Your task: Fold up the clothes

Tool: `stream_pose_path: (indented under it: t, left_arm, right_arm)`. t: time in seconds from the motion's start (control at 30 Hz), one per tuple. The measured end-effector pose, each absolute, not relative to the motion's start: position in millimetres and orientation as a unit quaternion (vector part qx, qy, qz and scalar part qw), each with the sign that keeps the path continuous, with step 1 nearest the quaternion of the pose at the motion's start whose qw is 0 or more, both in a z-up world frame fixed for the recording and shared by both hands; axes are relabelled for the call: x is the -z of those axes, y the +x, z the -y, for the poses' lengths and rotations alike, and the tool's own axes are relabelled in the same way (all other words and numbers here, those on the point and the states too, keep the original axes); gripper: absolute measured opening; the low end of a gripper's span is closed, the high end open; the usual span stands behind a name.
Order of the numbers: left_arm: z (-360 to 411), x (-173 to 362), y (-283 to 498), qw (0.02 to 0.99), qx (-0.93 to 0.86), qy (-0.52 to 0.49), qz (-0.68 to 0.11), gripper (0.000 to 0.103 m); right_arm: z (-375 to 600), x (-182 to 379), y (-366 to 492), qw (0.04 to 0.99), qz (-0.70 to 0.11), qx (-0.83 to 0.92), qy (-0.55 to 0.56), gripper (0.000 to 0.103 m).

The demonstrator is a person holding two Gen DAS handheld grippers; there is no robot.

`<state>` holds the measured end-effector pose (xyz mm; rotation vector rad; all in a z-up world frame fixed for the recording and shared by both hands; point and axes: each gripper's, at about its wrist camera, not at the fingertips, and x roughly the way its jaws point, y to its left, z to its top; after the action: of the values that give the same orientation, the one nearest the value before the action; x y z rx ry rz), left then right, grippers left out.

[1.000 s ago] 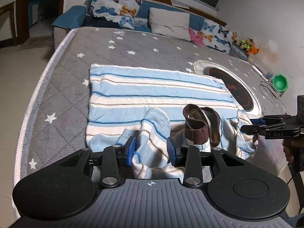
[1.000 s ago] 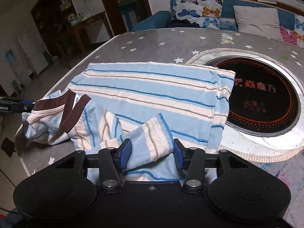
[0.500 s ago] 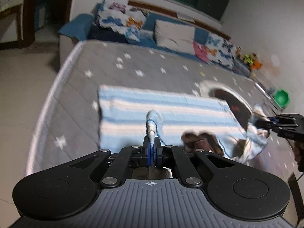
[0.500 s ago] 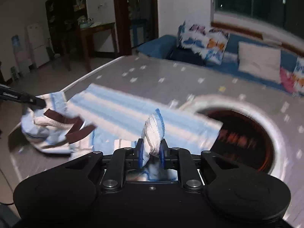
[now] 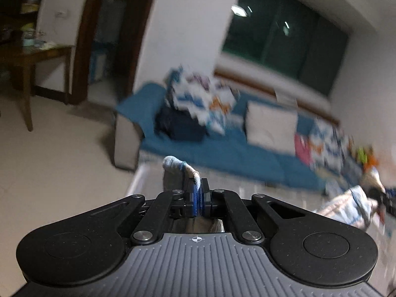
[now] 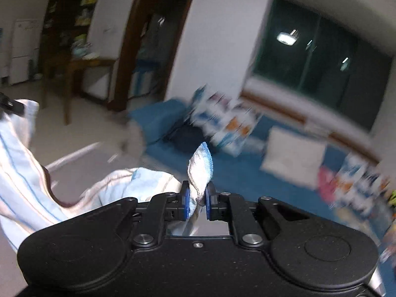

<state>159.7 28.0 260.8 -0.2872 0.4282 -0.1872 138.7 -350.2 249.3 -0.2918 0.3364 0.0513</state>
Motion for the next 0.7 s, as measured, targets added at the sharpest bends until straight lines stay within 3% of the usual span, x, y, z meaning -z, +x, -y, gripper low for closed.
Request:
stream_pose_path:
  t: [0.2, 0.3, 0.47, 0.7]
  left_arm:
    - [-45, -332, 159, 0.971, 0.095, -0.202, -0.086, 0.003]
    - [-49, -333, 146, 0.971, 0.103, -0.2, -0.075, 0.003]
    - [-49, -274, 122, 0.972, 0.106, -0.169, -0.128, 0.003]
    - [-56, -128, 74, 0.942, 0.114, -0.144, -0.279, 0.003]
  right_arm:
    - [387, -315, 148, 0.992, -0.054, 0.033, -0.11, 0.013]
    - [412, -320, 137, 0.995, -0.034, 0.044, -0.083, 0.013]
    - [436, -268, 116, 0.994, -0.081, 0.029, -0.067, 0.013]
    - [455, -107, 87, 0.964, -0.262, 0.001, -0.041, 0.013]
